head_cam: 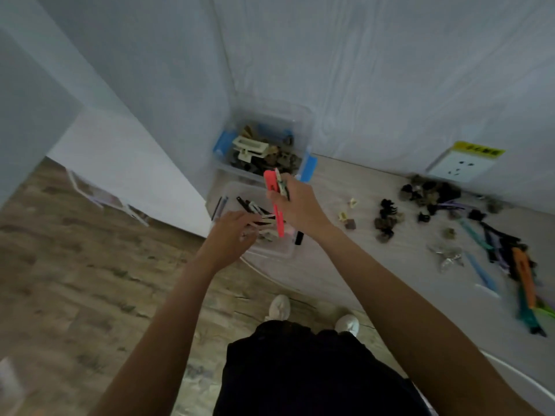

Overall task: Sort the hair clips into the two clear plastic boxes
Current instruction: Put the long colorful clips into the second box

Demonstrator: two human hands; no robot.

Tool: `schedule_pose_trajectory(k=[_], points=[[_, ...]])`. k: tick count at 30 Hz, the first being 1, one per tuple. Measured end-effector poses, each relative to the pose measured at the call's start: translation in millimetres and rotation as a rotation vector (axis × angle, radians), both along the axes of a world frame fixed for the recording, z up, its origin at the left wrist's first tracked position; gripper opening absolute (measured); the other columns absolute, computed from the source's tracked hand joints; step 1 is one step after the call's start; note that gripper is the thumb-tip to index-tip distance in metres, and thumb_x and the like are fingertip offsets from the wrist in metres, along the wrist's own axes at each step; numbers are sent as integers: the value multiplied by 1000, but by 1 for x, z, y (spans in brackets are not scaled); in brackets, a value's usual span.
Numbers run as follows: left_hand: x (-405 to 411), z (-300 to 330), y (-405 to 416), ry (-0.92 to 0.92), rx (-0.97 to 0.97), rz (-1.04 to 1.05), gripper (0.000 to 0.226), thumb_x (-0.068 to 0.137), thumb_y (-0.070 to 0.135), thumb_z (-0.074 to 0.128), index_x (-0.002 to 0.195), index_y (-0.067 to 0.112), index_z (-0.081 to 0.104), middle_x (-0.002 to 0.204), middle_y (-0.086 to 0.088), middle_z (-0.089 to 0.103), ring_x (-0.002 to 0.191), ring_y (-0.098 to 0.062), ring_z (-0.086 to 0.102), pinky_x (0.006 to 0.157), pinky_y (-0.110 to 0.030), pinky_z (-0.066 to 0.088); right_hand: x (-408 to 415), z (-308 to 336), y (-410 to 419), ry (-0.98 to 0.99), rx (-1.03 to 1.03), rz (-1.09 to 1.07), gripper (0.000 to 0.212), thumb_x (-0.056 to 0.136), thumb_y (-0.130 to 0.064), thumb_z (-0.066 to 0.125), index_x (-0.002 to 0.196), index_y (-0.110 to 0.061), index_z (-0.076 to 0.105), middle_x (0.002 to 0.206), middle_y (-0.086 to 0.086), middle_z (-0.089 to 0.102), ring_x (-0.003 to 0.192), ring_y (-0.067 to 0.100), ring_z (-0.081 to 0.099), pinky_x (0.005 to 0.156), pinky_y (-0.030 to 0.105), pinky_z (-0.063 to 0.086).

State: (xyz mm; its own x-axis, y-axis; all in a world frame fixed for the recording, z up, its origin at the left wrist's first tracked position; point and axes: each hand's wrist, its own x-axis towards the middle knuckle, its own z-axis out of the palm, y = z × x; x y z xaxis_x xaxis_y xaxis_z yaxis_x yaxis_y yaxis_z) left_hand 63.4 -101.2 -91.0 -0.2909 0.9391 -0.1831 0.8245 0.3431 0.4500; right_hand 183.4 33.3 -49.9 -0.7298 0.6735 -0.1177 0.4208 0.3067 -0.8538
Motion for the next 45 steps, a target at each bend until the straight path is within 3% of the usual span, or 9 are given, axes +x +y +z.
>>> schedule_pose_trajectory(k=[3, 5, 7, 10, 15, 22, 30, 38, 45], points=[[-12, -3, -9, -16, 100, -1, 29, 83, 22, 62, 112, 14, 63, 114, -6, 65, 105, -25, 59, 91, -33, 46, -25, -13, -9, -103, 140, 147, 23, 94, -16, 49, 113, -2, 52, 98, 7, 58, 93, 17, 56, 67, 15, 35], [-17, -3, -15, 41, 186, -4, 23, 84, 25, 56, 101, 12, 67, 102, -7, 69, 95, -27, 61, 85, -32, 46, -35, -26, -12, -230, 250, 241, 32, 93, -21, 50, 123, -7, 51, 113, 13, 61, 105, 26, 56, 81, 27, 43], [-21, -2, -21, 95, 281, -22, 28, 84, 28, 46, 93, 12, 68, 91, -7, 71, 84, -28, 62, 76, -31, 47, -42, -33, -14, -352, 340, 309, 34, 91, -27, 54, 119, -8, 56, 116, 15, 61, 107, 30, 56, 86, 36, 43], [-23, 0, -25, 87, 387, 33, 25, 86, 24, 46, 93, 13, 68, 88, -3, 72, 78, -24, 63, 68, -32, 49, -42, -32, -18, -417, 356, 347, 30, 87, -28, 59, 109, -8, 61, 112, 12, 63, 105, 27, 57, 84, 33, 42], [-8, 7, -11, 91, 557, 113, 22, 91, 23, 48, 95, 13, 67, 85, -4, 70, 77, -18, 60, 70, -23, 43, 6, -16, -24, -88, 275, 121, 27, 89, -20, 58, 116, -15, 62, 116, 6, 64, 106, 20, 57, 88, 24, 39], [80, 24, 51, -77, 739, -165, 17, 90, 20, 53, 92, 12, 68, 72, 3, 65, 62, 0, 41, 59, -11, 35, 141, -13, -27, -101, 349, -317, 21, 90, -13, 56, 109, -15, 64, 109, 3, 67, 102, 19, 60, 86, 21, 41], [206, -7, 132, -153, 288, -586, 30, 85, 25, 61, 113, 17, 59, 96, 0, 64, 90, -19, 58, 69, -35, 53, 296, -50, -14, -261, 265, -774, 20, 86, -4, 57, 102, -10, 66, 109, 10, 66, 101, 28, 60, 89, 37, 46], [341, -32, 202, 72, 141, -847, 46, 86, 24, 61, 130, 16, 47, 131, -5, 51, 123, -23, 44, 101, -34, 33, 402, -84, 17, -611, 311, -820, 28, 79, -4, 60, 106, -9, 63, 113, 16, 61, 104, 39, 51, 91, 43, 40], [380, -54, 214, 173, 10, -846, 30, 87, 21, 57, 116, 14, 56, 116, -8, 57, 108, -27, 49, 93, -36, 38, 444, -96, 27, -454, 272, -887, 31, 77, -1, 62, 108, -6, 64, 102, 18, 65, 95, 37, 58, 78, 39, 48]])
